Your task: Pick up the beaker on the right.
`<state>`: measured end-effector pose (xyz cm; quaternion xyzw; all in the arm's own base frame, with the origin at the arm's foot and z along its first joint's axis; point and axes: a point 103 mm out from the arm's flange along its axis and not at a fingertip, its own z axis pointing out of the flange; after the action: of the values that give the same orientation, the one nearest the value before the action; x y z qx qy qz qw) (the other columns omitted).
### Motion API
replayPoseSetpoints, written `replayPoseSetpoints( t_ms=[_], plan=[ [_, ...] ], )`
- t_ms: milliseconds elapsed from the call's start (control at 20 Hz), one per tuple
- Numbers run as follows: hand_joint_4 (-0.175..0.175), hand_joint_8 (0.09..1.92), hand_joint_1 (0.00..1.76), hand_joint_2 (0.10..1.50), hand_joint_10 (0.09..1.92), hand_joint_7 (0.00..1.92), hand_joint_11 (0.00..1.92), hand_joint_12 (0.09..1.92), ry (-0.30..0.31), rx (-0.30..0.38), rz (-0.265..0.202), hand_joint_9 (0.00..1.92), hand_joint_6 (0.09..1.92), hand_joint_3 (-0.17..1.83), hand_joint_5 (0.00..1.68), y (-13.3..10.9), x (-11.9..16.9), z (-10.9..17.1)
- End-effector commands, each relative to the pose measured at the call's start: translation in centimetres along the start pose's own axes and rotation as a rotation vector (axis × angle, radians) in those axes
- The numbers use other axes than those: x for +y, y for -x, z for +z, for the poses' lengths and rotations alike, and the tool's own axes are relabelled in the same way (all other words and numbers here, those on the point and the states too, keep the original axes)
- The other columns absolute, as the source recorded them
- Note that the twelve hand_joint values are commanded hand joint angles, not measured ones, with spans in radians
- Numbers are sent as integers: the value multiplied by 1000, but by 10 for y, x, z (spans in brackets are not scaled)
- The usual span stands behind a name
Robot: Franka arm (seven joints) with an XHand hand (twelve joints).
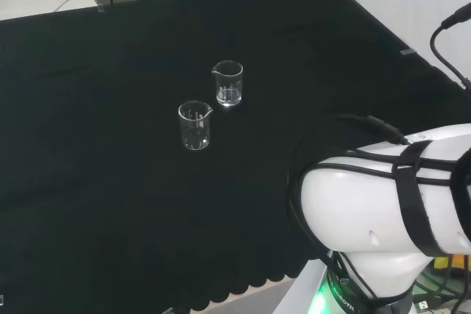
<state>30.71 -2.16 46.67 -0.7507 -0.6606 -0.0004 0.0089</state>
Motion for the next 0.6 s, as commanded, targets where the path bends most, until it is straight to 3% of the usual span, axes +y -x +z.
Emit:
replayPoseSetpoints(
  t_ms=[50, 250, 600],
  plan=[
    [-14, 492, 13, 1379, 637, 18, 54, 1370, -28, 41, 41, 161, 87, 55, 293, 26, 10, 33],
    [-14, 520, 53, 1362, 654, 86, 75, 1376, -2, 54, 28, 228, 87, 49, 300, 44, 23, 65],
    [-17, 587, 360, 1247, 664, 219, 156, 1380, 17, 141, 3, 384, 87, -1, 343, 77, 77, 128]
  ],
)
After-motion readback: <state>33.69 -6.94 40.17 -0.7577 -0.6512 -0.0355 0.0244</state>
